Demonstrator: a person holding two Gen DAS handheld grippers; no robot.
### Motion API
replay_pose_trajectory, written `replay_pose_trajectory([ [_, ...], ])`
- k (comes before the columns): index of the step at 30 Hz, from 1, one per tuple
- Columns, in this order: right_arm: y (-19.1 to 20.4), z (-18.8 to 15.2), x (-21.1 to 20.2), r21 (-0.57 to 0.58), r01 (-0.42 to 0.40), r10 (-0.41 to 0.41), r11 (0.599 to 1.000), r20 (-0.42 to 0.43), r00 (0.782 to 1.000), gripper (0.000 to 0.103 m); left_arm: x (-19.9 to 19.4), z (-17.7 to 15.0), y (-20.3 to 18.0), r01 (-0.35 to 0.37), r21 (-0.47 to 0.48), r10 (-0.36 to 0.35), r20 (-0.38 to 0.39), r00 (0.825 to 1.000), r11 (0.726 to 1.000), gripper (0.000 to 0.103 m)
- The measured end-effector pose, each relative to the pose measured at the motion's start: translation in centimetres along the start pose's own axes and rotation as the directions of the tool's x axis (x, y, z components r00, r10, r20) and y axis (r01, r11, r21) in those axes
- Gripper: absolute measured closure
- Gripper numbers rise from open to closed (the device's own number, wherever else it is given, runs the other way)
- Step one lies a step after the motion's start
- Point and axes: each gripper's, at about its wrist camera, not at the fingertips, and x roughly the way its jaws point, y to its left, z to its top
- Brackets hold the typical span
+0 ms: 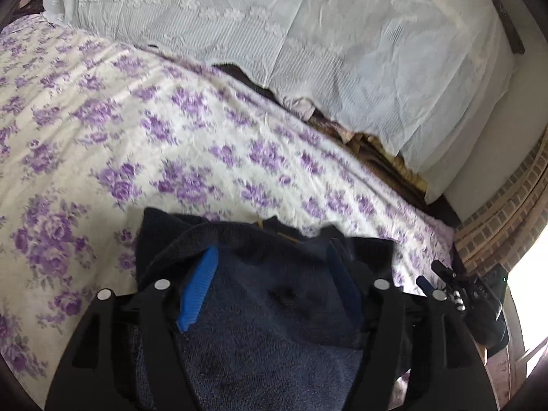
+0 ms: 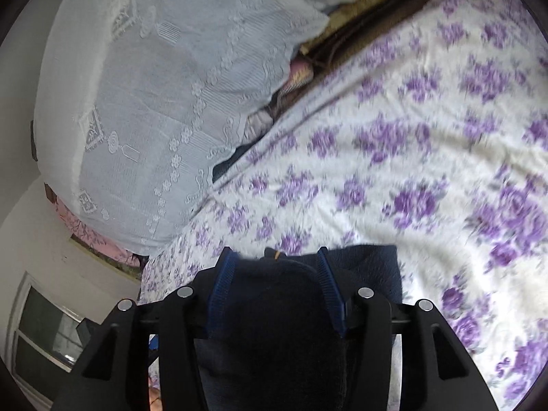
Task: Fold small clothes
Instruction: 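Lay the folded hem onto the cardigan and open both tools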
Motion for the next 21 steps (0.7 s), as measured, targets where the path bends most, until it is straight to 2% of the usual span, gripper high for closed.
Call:
replay_pose_trajectory([
  [1,0.6,-0.1,-0.1,-0.026,-0.004,0.004,1.000,0.006,1.000,0.054,-0.5,0.1,0.0,-0.027,0.003,0.027,0.031,0.999,1.000,0.032],
  [2,1.1,-0.2,-0.1,-0.051,-0.011,0.012,0.999,0.003,1.000,0.058,-1.1,0.2,-0.1,-0.064,0.008,0.063,0.067,0.996,0.998,0.022],
  [3,1.8,-0.4,0.1,-0.082,-0.019,0.018,0.996,-0.007,1.000,0.061,-2.1,0.3,-0.2,-0.124,0.016,0.121,0.128,0.984,0.992,0.015],
  [5,3.1,-1.1,0.7,-0.151,-0.024,0.021,0.988,-0.024,1.000,0.065,-2.9,0.5,-0.5,-0.120,0.027,0.114,0.155,0.981,0.992,0.013],
  [7,3.8,-1.8,1.5,-0.197,-0.012,0.004,0.980,-0.044,0.999,0.066,-2.4,0.7,-0.5,-0.112,0.037,0.107,0.123,0.987,0.993,0.013],
  [9,3.9,-2.4,2.3,-0.222,0.016,-0.030,0.975,-0.062,0.998,0.069,-1.3,0.3,-0.6,-0.143,0.055,0.138,0.093,0.986,0.988,0.013],
  [13,3.6,-3.3,3.4,-0.231,0.065,-0.092,0.971,-0.105,0.990,0.073,0.8,-0.6,-0.8,-0.213,0.117,0.211,0.031,0.977,0.970,0.013],
  [15,3.2,-3.9,3.5,-0.246,0.122,-0.153,0.962,-0.113,0.982,0.073,2.0,-1.4,-1.1,-0.225,0.162,0.230,-0.017,0.973,0.961,0.013],
  [16,2.6,-4.5,3.7,-0.260,0.184,-0.223,0.948,-0.128,0.966,0.073,2.5,-1.8,-1.2,-0.241,0.187,0.252,-0.036,0.967,0.952,0.013],
  [17,1.9,-5.0,3.8,-0.270,0.229,-0.274,0.935,-0.146,0.951,0.075,3.2,-2.4,-1.3,-0.282,0.219,0.299,-0.047,0.953,0.934,0.013],
  [18,1.2,-5.6,3.9,-0.276,0.243,-0.294,0.930,-0.161,0.942,0.081,3.8,-2.8,-1.4,-0.310,0.245,0.333,-0.055,0.941,0.918,0.013],
  [21,0.6,-7.1,2.2,-0.334,0.252,-0.309,0.908,-0.131,0.942,0.084,5.4,-4.8,-2.0,-0.397,0.363,0.449,-0.067,0.891,0.843,0.012],
])
